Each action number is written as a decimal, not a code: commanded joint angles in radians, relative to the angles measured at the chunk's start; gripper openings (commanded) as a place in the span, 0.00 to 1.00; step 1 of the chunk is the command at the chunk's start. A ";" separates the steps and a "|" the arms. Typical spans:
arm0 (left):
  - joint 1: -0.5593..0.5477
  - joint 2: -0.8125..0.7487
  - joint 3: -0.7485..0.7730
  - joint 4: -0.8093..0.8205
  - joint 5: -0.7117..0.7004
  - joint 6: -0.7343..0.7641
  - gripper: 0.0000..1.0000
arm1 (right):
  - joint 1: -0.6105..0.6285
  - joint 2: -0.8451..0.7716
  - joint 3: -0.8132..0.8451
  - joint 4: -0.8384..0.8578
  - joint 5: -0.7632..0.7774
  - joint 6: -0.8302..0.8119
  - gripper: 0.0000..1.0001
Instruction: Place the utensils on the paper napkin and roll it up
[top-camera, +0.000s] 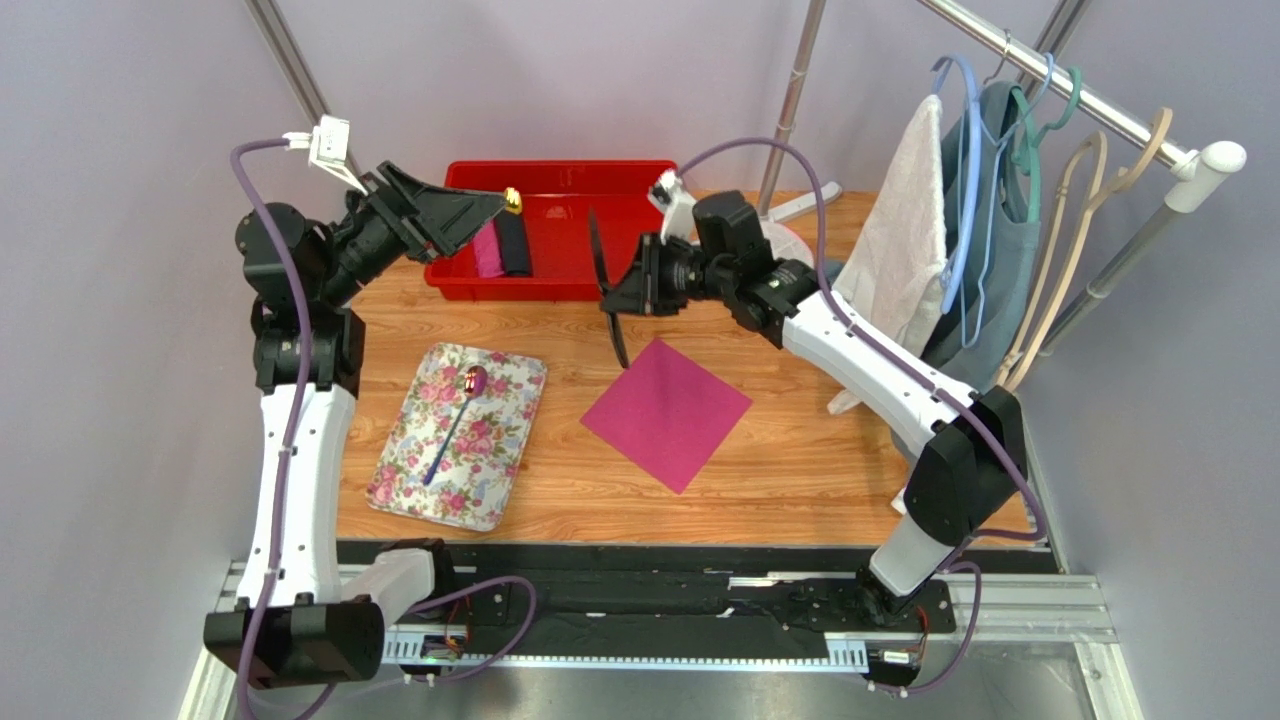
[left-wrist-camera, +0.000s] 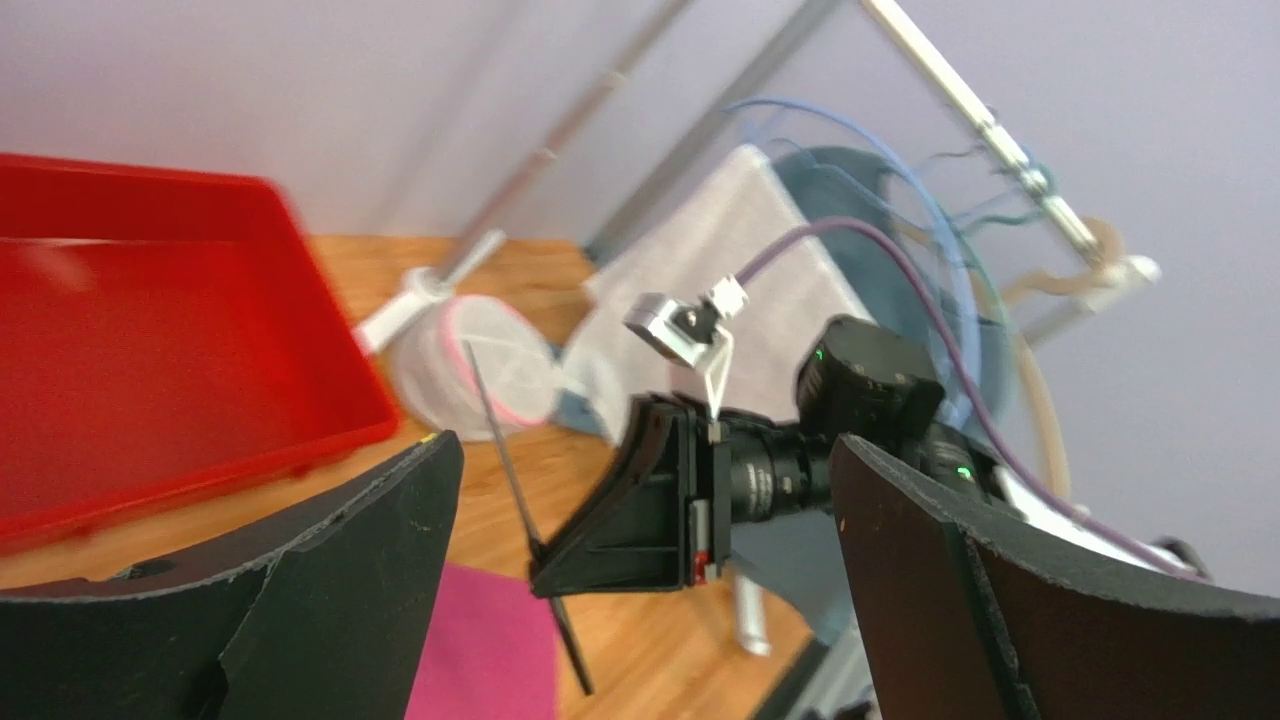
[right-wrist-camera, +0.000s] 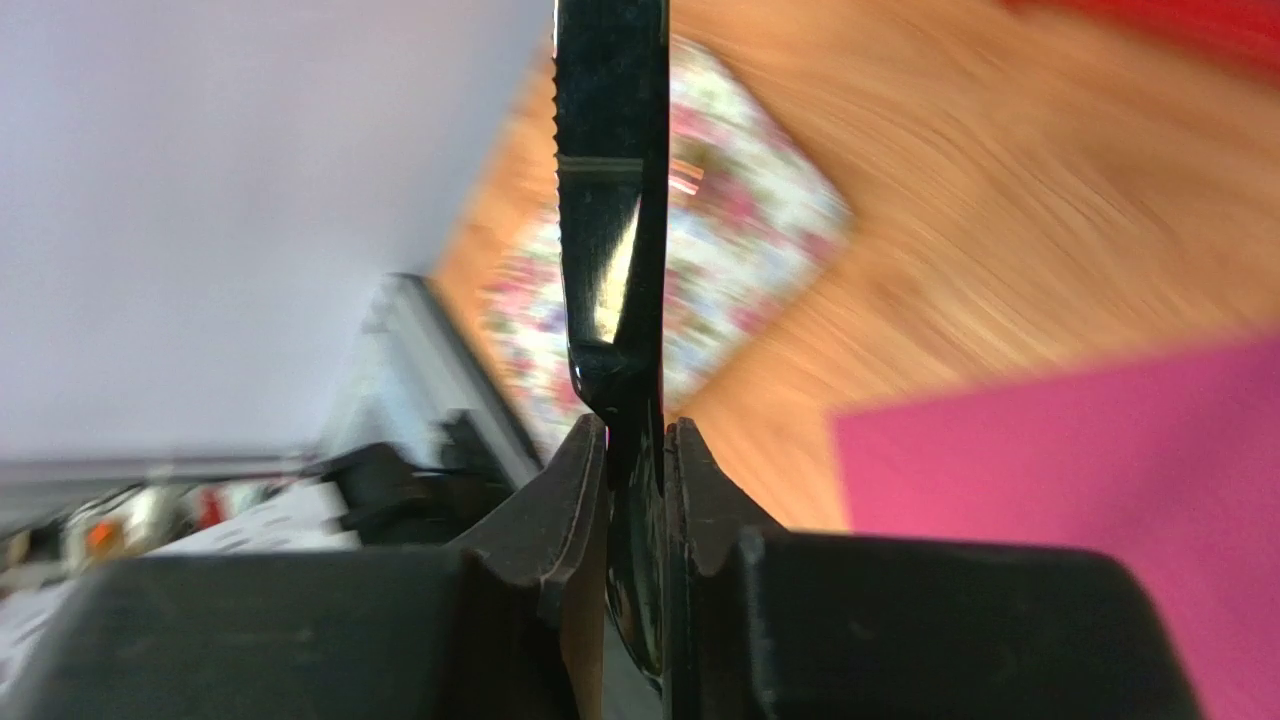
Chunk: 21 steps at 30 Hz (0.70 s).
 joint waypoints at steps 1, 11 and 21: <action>0.004 -0.035 0.074 -0.464 -0.277 0.350 0.99 | 0.021 -0.038 -0.121 -0.229 0.368 -0.088 0.00; 0.004 -0.098 0.002 -0.500 -0.376 0.427 0.99 | 0.078 0.099 -0.178 -0.342 0.605 -0.084 0.00; 0.004 -0.111 -0.035 -0.469 -0.348 0.400 0.99 | 0.061 0.249 -0.075 -0.404 0.591 -0.069 0.00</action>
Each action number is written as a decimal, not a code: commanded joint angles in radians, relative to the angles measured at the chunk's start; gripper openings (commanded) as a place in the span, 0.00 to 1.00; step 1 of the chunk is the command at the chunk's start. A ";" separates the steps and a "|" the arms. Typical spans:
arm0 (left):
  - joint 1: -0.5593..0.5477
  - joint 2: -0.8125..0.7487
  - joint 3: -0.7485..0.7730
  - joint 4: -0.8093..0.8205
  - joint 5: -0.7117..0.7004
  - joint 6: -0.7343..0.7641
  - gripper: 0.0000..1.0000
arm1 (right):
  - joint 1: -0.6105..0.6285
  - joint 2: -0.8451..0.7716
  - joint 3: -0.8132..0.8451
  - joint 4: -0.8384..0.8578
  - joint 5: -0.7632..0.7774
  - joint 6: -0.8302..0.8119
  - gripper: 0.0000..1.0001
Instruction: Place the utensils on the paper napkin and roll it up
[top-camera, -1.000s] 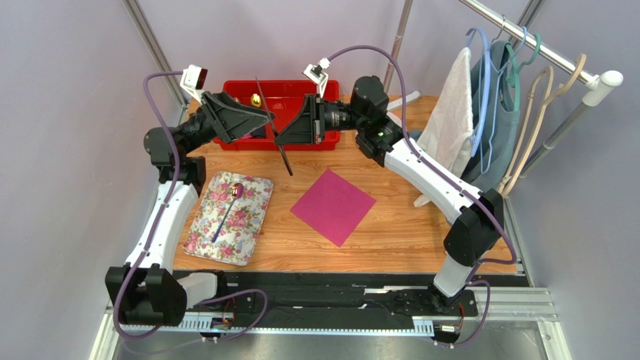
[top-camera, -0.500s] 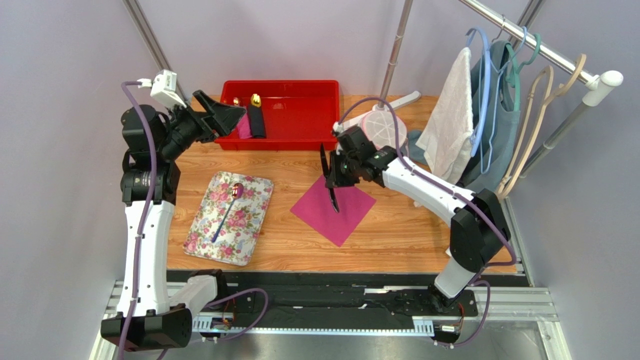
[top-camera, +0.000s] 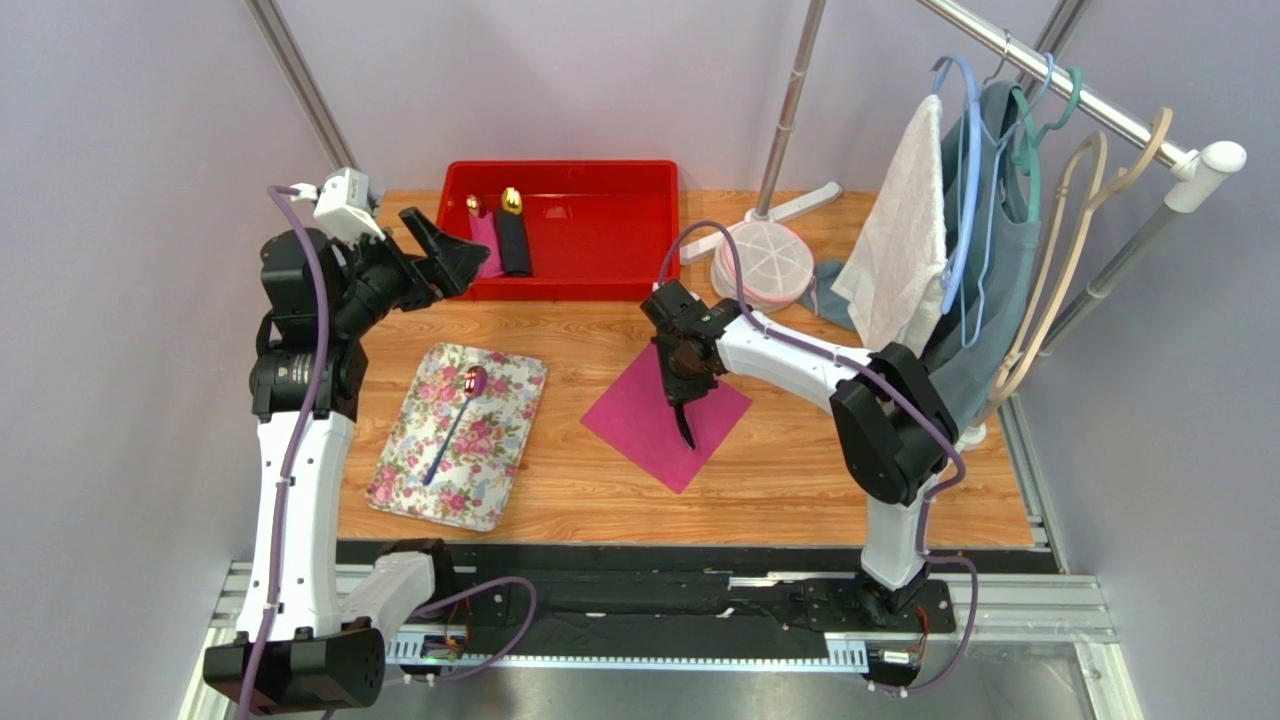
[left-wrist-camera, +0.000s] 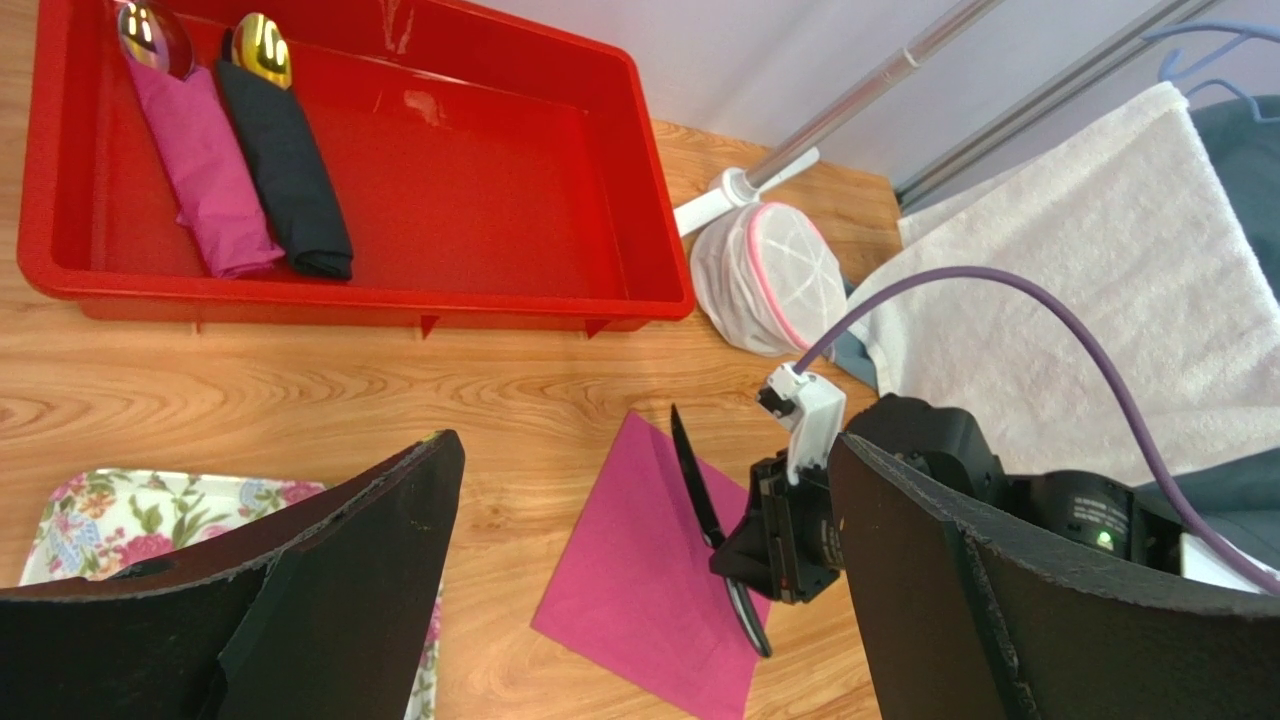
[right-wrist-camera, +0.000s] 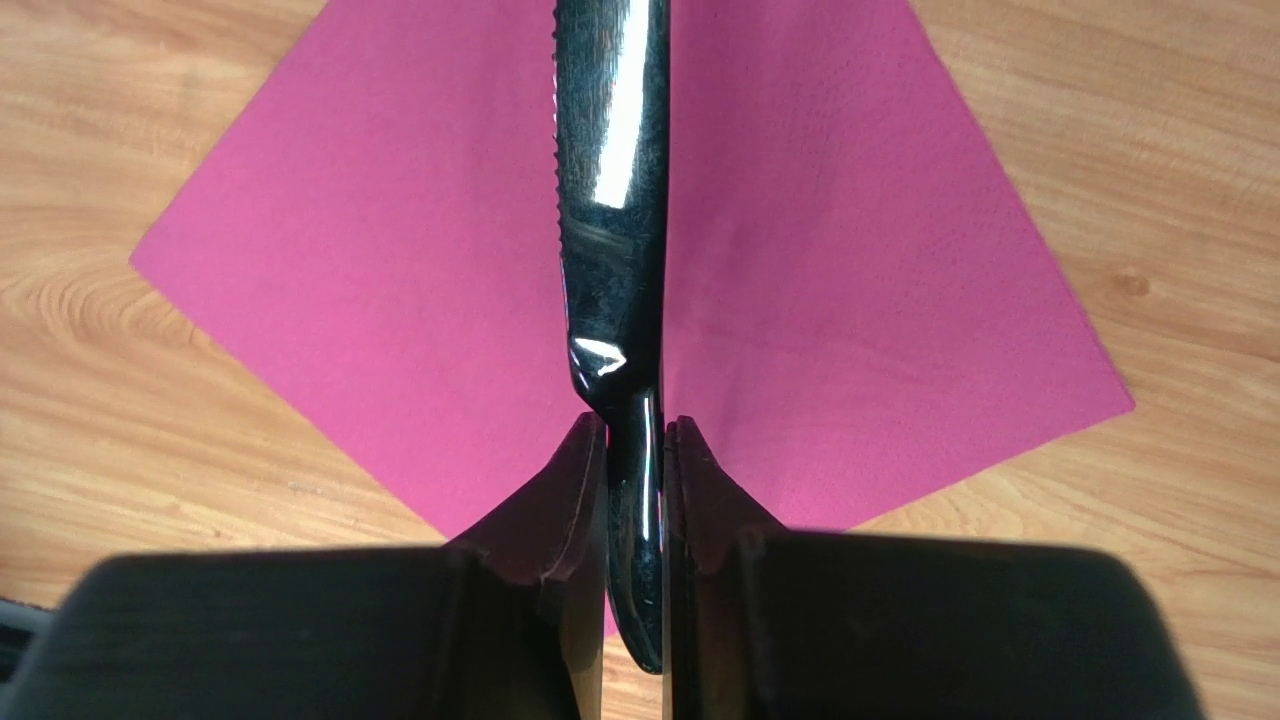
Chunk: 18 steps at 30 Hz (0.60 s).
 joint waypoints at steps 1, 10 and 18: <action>0.004 -0.021 -0.003 0.024 0.013 0.000 0.99 | -0.014 0.041 0.091 -0.010 0.018 0.009 0.00; 0.004 -0.025 -0.040 0.029 0.030 -0.020 0.99 | -0.033 0.121 0.200 -0.050 -0.016 0.046 0.01; 0.003 -0.025 -0.062 0.036 0.038 -0.052 0.99 | -0.043 0.202 0.290 -0.109 -0.044 0.084 0.01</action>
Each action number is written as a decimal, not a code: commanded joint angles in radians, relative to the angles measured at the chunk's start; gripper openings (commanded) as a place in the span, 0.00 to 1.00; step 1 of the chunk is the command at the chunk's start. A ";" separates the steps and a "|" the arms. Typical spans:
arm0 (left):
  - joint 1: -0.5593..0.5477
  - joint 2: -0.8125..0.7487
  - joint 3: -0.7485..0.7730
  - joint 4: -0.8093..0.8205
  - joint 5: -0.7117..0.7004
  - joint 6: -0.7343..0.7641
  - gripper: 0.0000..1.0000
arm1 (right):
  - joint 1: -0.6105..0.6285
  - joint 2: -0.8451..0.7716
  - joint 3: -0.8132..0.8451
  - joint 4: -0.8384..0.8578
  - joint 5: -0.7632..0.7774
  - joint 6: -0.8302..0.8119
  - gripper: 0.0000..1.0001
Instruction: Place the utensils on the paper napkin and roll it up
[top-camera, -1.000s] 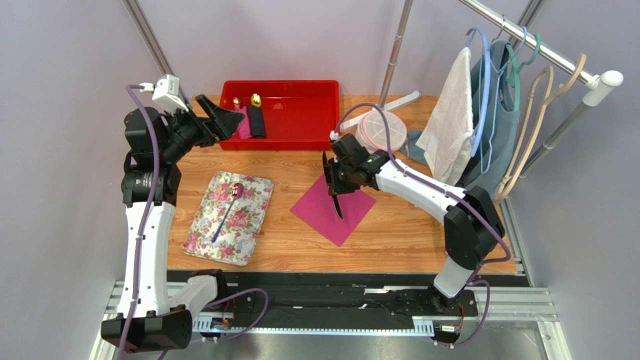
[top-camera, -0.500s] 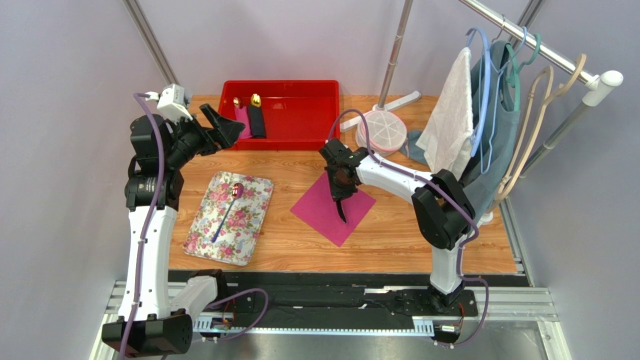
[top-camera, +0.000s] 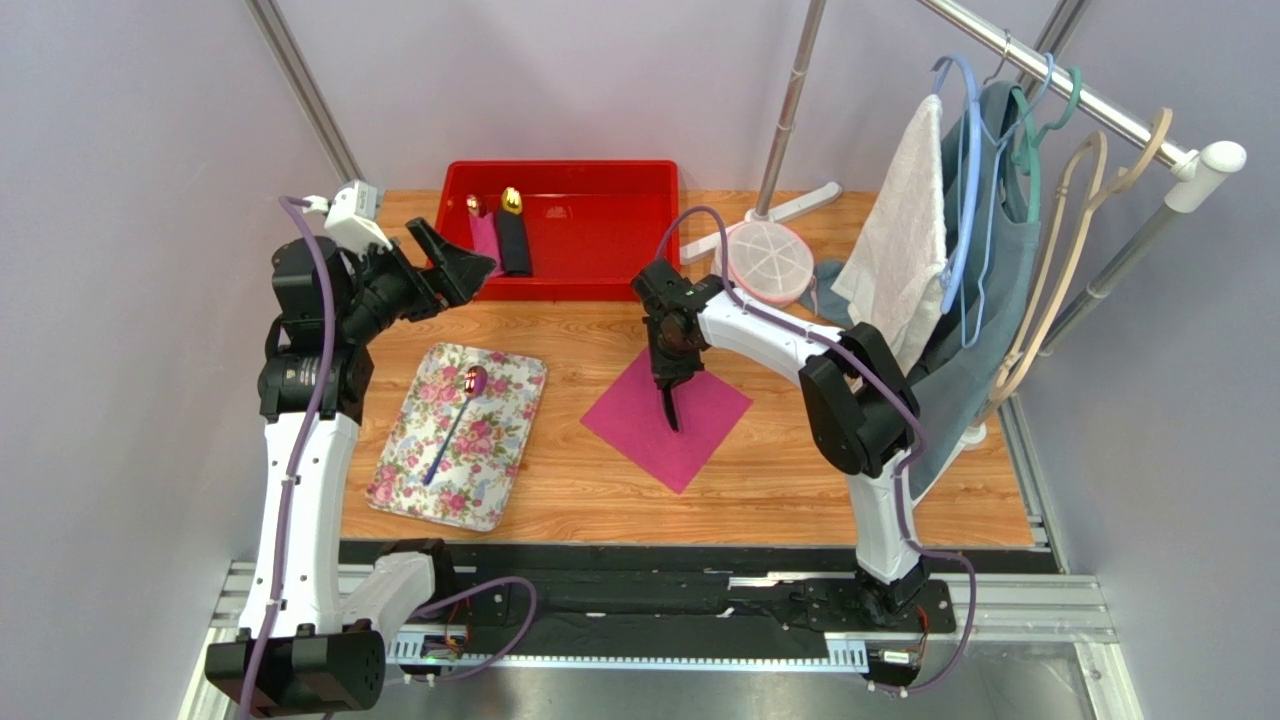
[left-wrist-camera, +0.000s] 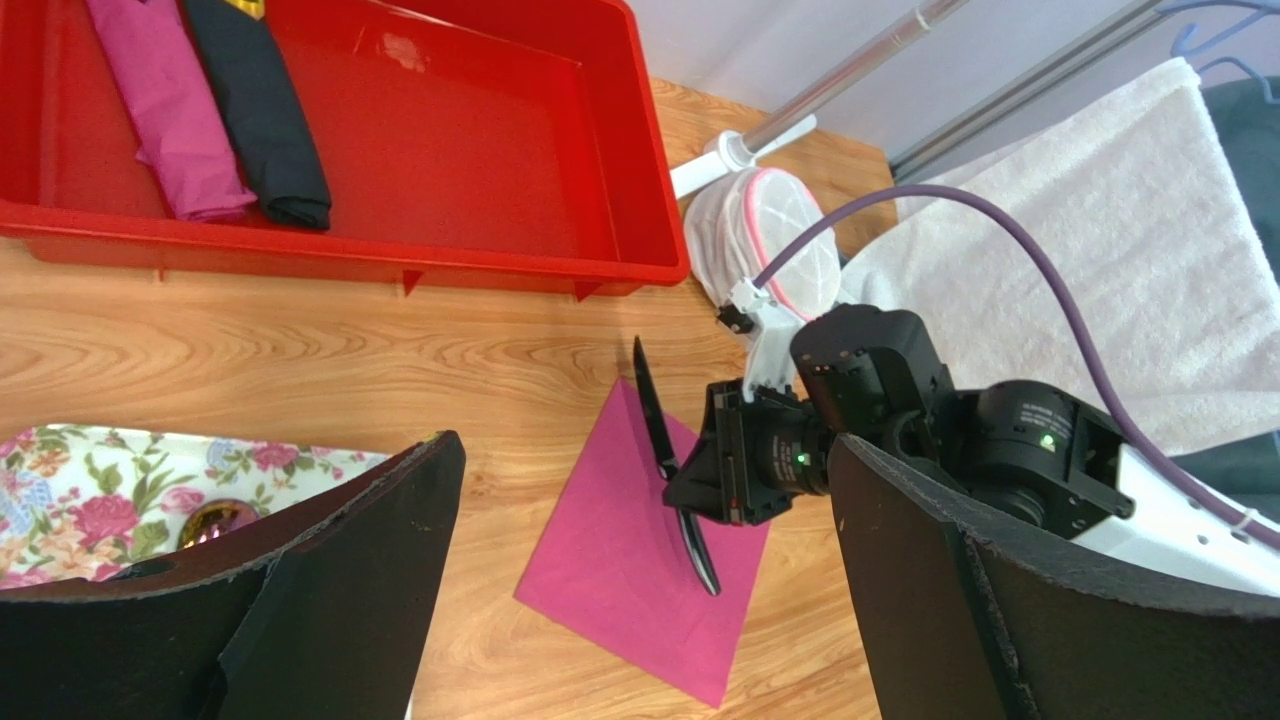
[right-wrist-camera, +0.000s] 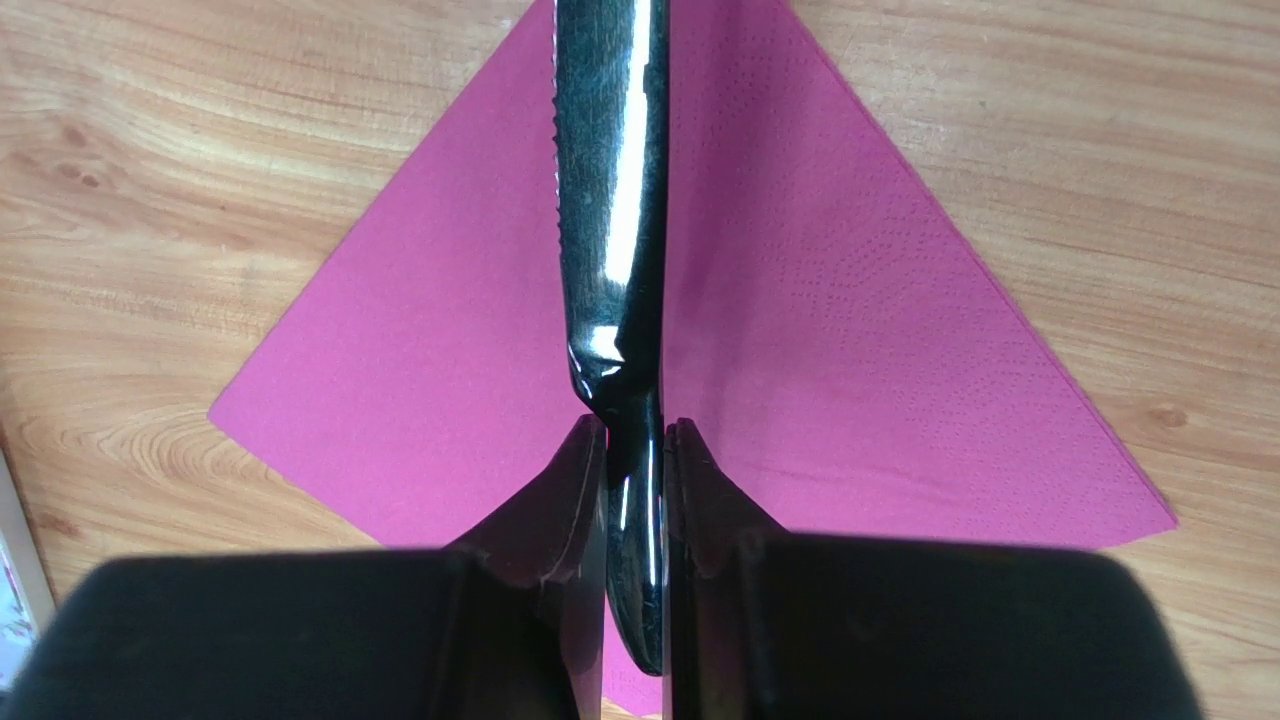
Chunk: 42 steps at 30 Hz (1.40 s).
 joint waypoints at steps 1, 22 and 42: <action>0.004 -0.013 -0.004 0.033 0.017 -0.028 0.99 | -0.005 0.028 0.083 -0.040 -0.020 0.036 0.01; 0.004 -0.003 -0.022 0.045 0.023 -0.033 0.99 | -0.008 0.092 0.096 -0.051 -0.024 0.062 0.07; 0.004 0.005 -0.021 0.010 0.018 -0.005 0.99 | -0.025 0.034 0.085 -0.062 -0.075 0.079 0.32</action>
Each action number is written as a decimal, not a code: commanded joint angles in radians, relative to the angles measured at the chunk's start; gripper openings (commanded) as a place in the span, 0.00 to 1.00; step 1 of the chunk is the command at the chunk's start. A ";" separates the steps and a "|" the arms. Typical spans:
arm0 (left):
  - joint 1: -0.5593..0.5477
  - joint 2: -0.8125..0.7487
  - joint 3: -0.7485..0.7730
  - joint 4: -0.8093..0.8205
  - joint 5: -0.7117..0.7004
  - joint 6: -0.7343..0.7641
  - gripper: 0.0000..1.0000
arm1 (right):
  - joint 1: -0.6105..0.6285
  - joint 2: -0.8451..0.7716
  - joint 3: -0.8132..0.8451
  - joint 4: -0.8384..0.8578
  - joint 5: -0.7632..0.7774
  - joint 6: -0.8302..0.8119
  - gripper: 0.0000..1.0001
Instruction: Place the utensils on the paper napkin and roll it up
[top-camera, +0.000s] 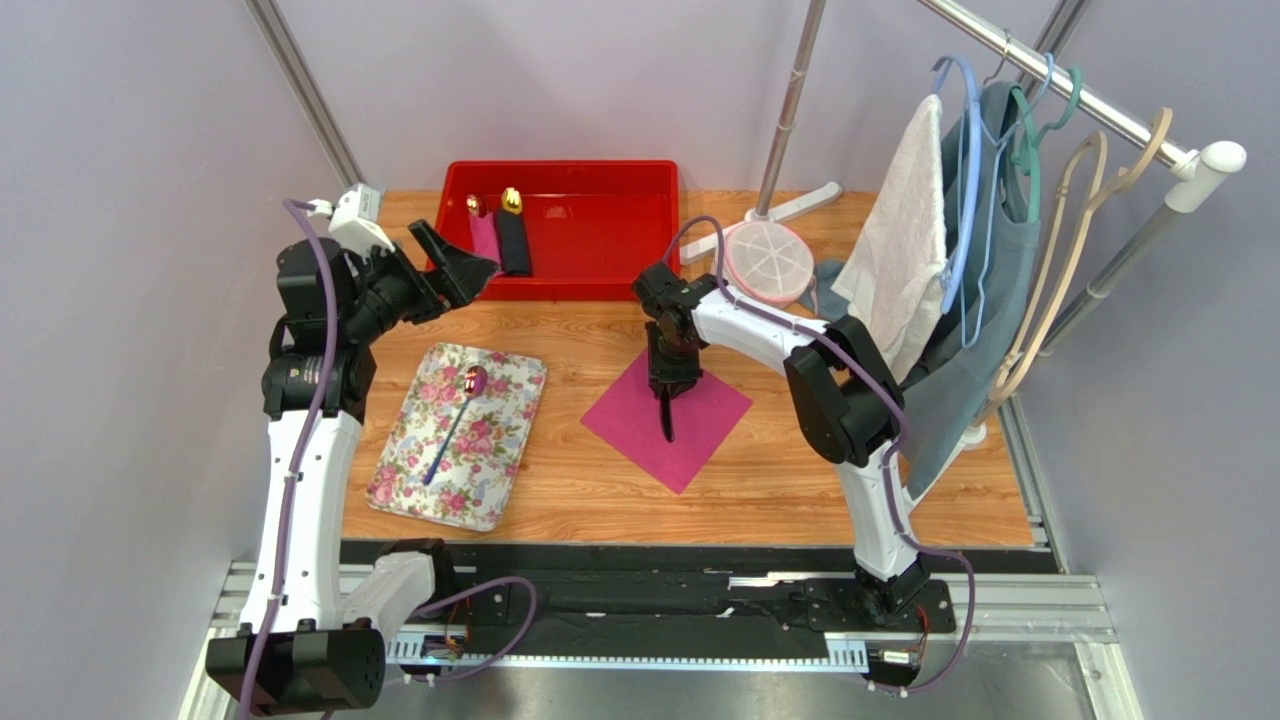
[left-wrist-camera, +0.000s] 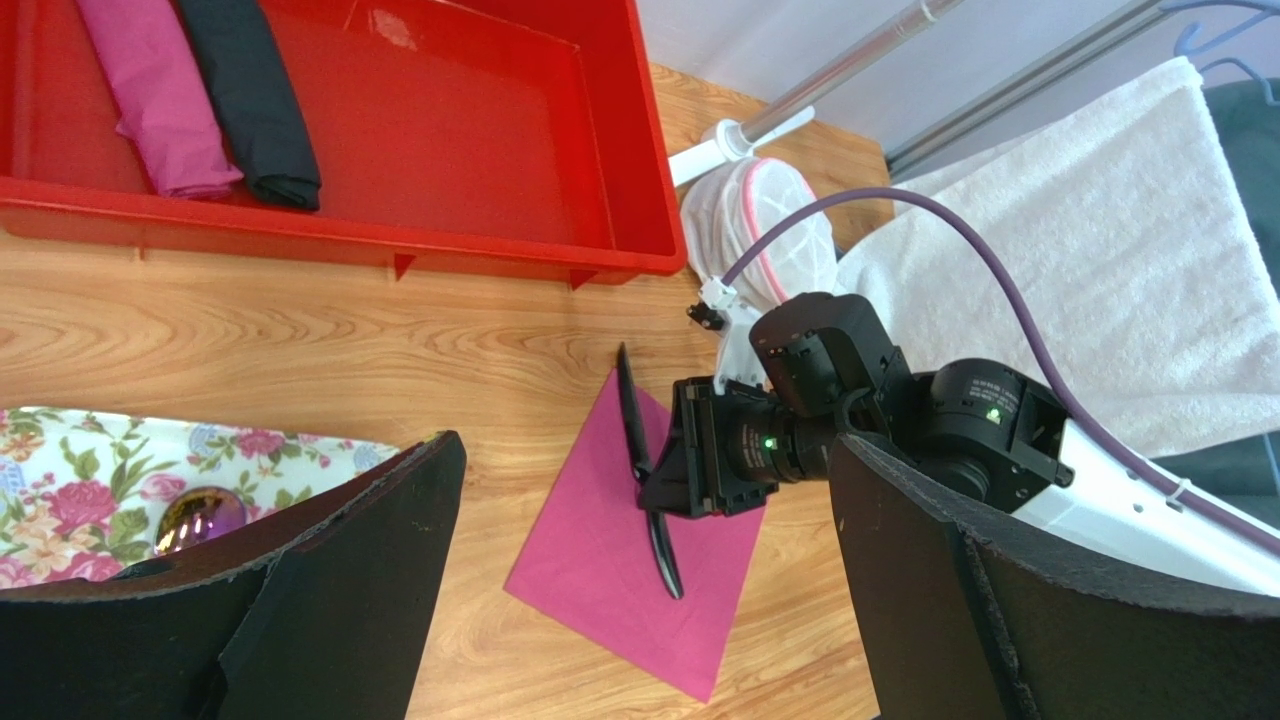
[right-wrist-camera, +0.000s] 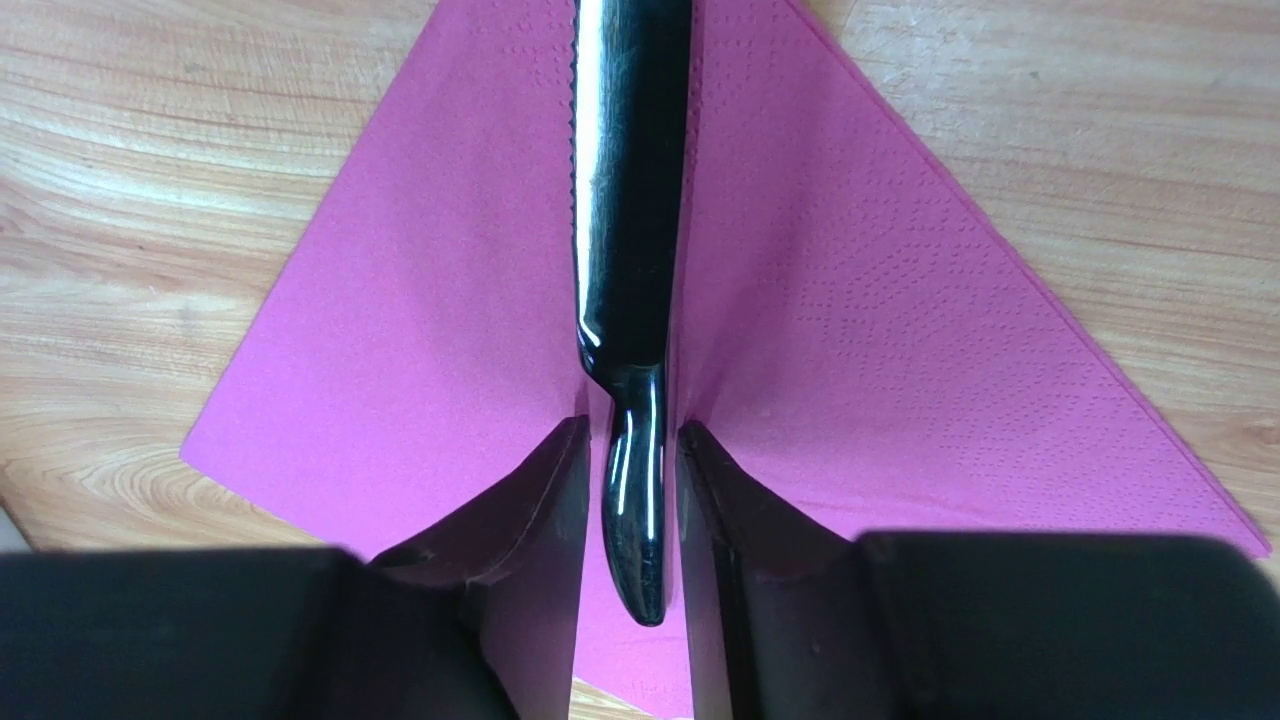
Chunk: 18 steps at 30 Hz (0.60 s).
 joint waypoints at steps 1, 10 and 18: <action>0.004 0.002 0.004 -0.005 0.010 0.023 0.99 | -0.005 -0.064 0.029 -0.004 -0.018 0.010 0.32; 0.010 0.098 0.154 -0.330 0.047 0.507 0.99 | -0.048 -0.229 0.006 -0.010 -0.055 -0.084 0.38; 0.018 0.239 0.146 -0.621 -0.057 1.042 0.91 | -0.118 -0.406 -0.178 0.085 -0.234 -0.239 0.38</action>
